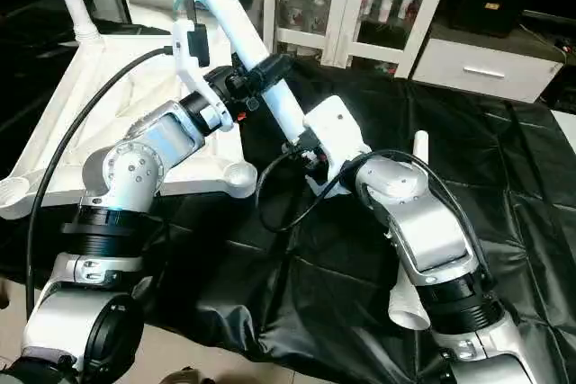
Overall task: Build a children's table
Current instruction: Pick table leg
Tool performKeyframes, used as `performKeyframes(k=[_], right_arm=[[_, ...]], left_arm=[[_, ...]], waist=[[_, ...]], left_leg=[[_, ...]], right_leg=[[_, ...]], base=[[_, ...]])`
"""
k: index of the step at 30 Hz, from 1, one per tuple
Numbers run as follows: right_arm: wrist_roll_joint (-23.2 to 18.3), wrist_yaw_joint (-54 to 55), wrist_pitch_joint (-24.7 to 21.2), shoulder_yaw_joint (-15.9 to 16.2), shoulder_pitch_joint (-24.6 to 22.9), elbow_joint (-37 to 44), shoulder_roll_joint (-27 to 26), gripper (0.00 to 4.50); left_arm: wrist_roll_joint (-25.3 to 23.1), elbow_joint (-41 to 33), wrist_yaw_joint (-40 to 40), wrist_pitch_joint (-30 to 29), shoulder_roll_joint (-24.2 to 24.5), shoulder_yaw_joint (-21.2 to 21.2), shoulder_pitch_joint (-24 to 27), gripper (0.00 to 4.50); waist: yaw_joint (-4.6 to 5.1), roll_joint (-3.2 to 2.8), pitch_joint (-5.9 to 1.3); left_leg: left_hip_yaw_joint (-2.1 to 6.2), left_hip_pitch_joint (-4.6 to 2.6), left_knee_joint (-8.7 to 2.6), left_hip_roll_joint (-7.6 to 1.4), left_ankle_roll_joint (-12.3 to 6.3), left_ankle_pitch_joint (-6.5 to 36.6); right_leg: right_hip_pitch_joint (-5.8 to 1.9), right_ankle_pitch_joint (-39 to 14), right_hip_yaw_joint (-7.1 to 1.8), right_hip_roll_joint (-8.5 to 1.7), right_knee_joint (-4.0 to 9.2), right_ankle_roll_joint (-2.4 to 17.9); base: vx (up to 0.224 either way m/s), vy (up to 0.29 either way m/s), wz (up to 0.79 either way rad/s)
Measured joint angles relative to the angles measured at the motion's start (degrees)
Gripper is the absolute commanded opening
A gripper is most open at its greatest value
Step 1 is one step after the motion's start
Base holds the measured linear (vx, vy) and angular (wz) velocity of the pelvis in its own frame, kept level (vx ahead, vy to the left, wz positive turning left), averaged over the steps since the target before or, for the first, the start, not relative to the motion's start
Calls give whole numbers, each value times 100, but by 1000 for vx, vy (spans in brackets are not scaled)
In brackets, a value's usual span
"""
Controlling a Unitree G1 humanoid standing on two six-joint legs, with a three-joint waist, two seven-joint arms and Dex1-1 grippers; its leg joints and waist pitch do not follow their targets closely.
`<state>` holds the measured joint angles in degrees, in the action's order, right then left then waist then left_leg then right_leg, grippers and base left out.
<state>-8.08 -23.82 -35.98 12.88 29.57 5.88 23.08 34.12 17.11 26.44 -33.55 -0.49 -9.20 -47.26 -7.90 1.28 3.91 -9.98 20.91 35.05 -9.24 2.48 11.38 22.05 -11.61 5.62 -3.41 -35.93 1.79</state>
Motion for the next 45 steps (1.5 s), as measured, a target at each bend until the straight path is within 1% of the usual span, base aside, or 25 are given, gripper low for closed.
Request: performKeyframes(k=[2, 4, 5, 6, 7, 10, 14, 15, 16, 17, 19, 22, 24, 27, 30, 33, 37, 42, 45], right_arm=[[33, 7, 15, 0, 1, -7, -19, 185], [49, 17, 43, -5, 2, -33, -52, 185], [56, 20, 57, -7, 10, -41, -62, 241], [66, 21, 66, -14, 27, -52, -74, 255], [67, 22, 117, -46, 49, -88, -106, 257], [-212, -52, 164, -327, 92, -150, -263, 288], [-481, -292, 165, -505, 113, -152, -208, 320], [-575, -377, 137, -565, 113, -148, -203, 331], [-757, -575, 62, -654, 113, -135, -147, 339], [-1079, -944, -71, -794, 104, -66, 40, 339], [-1511, -1477, -239, -1074, 95, 111, 363, 367], [-2095, -2245, -705, -1418, 81, 193, 824, 387], [-2234, -2495, -847, -1514, 83, 157, 977, 405], [-2290, -2696, -908, -1502, 99, -23, 1121, 431], [-2339, -2925, -1036, -1390, 98, -37, 1333, 449], [-2360, -3145, -1141, -1214, 86, -21, 1424, 450], [-2352, -3304, -1171, -996, 77, -21, 1434, 450], [-2337, -3407, -1171, -857, 157, -21, 1435, 450], [-2338, -3417, -1171, -840, 190, -21, 1436, 450]], left_arm=[[11, 10, -55, -17, -8, -13, -9, 191], [21, 21, -71, -26, -9, -14, -24, 184], [35, 25, -73, -28, -8, -18, -32, 179], [50, 28, -75, -29, -1, -35, -38, 179], [67, 29, -74, -32, 8, -67, -47, 178], [158, 14, -24, -161, 64, -99, -99, 177], [215, -50, 147, -279, 190, -49, -100, 177], [218, -66, 179, -292, 209, -34, -102, 177], [215, -86, 238, -336, 258, 20, -106, 177], [214, -108, 353, -420, 365, 115, -105, 177], [203, -122, 513, -520, 539, 185, -106, 177], [208, -251, 860, -728, 745, 359, -106, 177], [215, -355, 1108, -860, 872, 516, -106, 177], [223, -502, 1492, -1015, 1013, 801, -115, 177], [228, -508, 1731, -1049, 1106, 916, -158, 177], [238, -529, 1926, -1095, 1168, 926, -258, 177], [326, -648, 2109, -1161, 1198, 971, -301, 177], [375, -695, 2215, -1239, 1233, 1014, -302, 176], [401, -696, 2252, -1266, 1231, 1008, -303, 176]], waist=[[-1, 0, 0], [0, 0, 0], [1, 0, 0], [0, 0, 0], [1, 0, 0], [-6, 0, 0], [-8, 0, 0], [-8, 0, 0], [-13, 0, 0], [-24, 0, 0], [-25, 0, 0], [-26, -1, 0], [-25, -2, -1], [-18, -3, -1], [-15, -3, -1], [-20, -3, -1], [-23, -3, -1], [-26, -3, -1], [-33, -3, -1]], left_leg=[[0, 0, 0, 0, 0, 0], [0, 0, 0, 0, 0, 0], [0, 0, 0, 0, 0, 0], [0, 0, 0, 0, 0, 0], [0, 0, 0, 0, 0, 0], [0, 0, 0, 0, 0, 0], [0, 1, 0, 0, -2, 0], [0, 0, 0, 0, -2, 0], [0, 1, 0, 0, -2, 0], [-1, 2, 0, 0, -3, 0], [-1, 1, 1, 0, -19, -8], [-1, 2, 3, 0, -33, -15], [-1, 0, 3, 0, -33, -16], [-3, -2, 5, -2, -33, -18], [-3, -3, 5, -2, -32, -18], [-3, -2, 5, -3, -32, -18], [-3, 0, 5, -3, -34, -18], [-3, 0, 8, -3, -32, -17], [-3, 0, 9, -3, -32, -17]], right_leg=[[0, 0, 0, 0, 0, 0], [0, 0, 0, 0, 0, 0], [0, 0, 0, 0, 0, 0], [0, 0, 0, 0, 0, 0], [0, 0, 0, 0, 0, 0], [0, 0, 0, 0, 0, 0], [0, 0, 0, 0, 0, 0], [0, 0, 0, 0, 0, 0], [0, 0, 0, 0, 0, 0], [0, 0, 0, 0, 1, 0], [0, 0, 0, 0, 1, 0], [-1, 0, 0, 0, 1, 0], [-1, 0, 0, 0, -2, 0], [0, 2, 0, 0, -5, 3], [0, 2, 0, 0, -6, 3], [0, 2, 0, 0, -5, 3], [0, 2, 0, 0, -3, 3], [0, 2, 1, 0, -5, 4], [-1, 2, 1, 0, -5, 4]], base=[[0, 0, 0], [0, 0, 0], [0, 0, 0], [0, 0, 0], [0, 0, 0], [0, 0, 0], [0, 0, 0], [0, 0, 0], [0, 0, 0], [0, 0, 0], [0, 0, 0], [0, 0, 0], [0, 0, 0], [0, 0, 0], [0, 0, 0], [0, 0, 0], [0, 0, 0], [0, 0, 0], [0, 0, 0]])
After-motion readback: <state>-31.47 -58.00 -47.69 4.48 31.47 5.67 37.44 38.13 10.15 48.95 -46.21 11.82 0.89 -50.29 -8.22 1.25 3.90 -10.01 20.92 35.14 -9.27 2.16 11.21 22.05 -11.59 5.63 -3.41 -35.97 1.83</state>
